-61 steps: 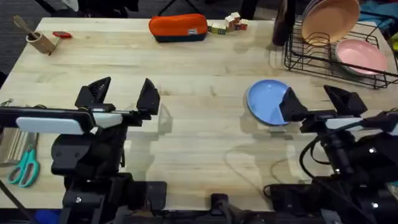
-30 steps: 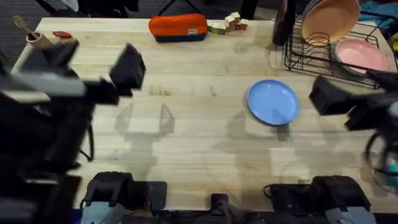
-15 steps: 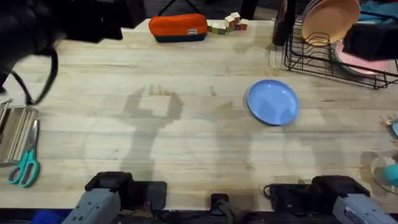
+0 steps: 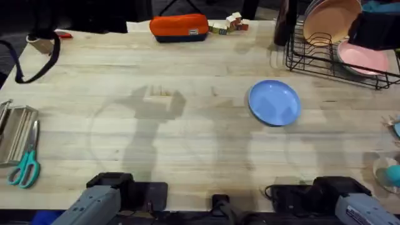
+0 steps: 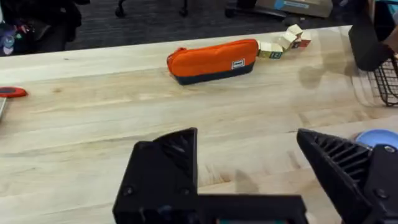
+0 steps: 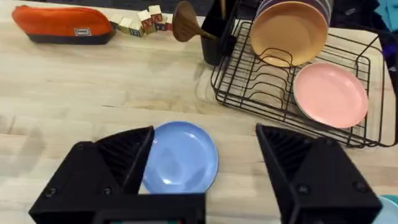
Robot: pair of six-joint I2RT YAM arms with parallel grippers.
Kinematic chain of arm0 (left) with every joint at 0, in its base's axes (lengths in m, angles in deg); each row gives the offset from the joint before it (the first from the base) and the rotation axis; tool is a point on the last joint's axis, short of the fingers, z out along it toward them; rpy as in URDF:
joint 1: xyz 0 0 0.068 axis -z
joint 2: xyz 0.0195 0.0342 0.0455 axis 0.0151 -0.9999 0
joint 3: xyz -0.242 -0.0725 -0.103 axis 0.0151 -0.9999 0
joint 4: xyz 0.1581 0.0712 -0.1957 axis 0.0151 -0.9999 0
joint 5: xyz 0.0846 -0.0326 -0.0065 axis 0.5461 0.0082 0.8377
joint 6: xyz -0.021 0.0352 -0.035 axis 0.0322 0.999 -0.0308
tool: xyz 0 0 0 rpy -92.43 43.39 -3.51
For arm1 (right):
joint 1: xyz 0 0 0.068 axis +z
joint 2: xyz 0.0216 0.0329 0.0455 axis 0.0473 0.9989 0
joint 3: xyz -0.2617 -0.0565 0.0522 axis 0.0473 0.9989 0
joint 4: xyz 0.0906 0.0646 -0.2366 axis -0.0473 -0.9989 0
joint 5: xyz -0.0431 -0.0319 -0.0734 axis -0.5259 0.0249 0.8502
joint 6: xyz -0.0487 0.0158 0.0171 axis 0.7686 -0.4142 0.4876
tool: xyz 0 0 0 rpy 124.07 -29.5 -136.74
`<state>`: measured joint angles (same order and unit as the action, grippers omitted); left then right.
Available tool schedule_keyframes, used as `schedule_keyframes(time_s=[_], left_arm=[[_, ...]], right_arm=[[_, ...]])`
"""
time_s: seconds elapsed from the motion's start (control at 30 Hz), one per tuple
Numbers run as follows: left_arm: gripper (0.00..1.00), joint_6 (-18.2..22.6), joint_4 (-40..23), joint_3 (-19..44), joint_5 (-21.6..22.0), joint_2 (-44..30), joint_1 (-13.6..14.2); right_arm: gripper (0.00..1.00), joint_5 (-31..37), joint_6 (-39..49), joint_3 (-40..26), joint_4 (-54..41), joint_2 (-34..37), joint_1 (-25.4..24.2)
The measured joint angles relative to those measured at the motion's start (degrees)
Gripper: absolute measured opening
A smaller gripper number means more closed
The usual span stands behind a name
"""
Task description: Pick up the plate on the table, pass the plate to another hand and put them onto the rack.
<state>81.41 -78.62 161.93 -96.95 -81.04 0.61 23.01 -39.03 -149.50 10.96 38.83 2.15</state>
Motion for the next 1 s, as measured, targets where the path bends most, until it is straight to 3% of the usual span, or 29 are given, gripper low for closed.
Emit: schedule_keyframes(time_s=[0.17, 0.47, 0.63, 1.0], left_arm=[[0.993, -0.8, -0.3, 0.0, -1.8, 0.0, 0.0], [0.993, -4.0, -0.3, 0.0, -11.8, -1.3, 0.7], [0.993, -4.4, -0.3, 0.0, -15.6, -5.1, 5.1], [0.993, -4.6, 2.3, 0.0, -17.3, -13.3, 17.2]], right_arm=[[0.994, 0.0, 0.0, 0.0, -0.4, 0.0, 0.0], [0.995, 1.6, 0.0, 0.0, -0.4, 0.0, 0.0], [0.995, 2.0, 0.0, 0.0, -0.4, 0.0, -0.1], [0.995, 2.2, 0.0, 0.0, -0.4, 0.0, -0.1]])
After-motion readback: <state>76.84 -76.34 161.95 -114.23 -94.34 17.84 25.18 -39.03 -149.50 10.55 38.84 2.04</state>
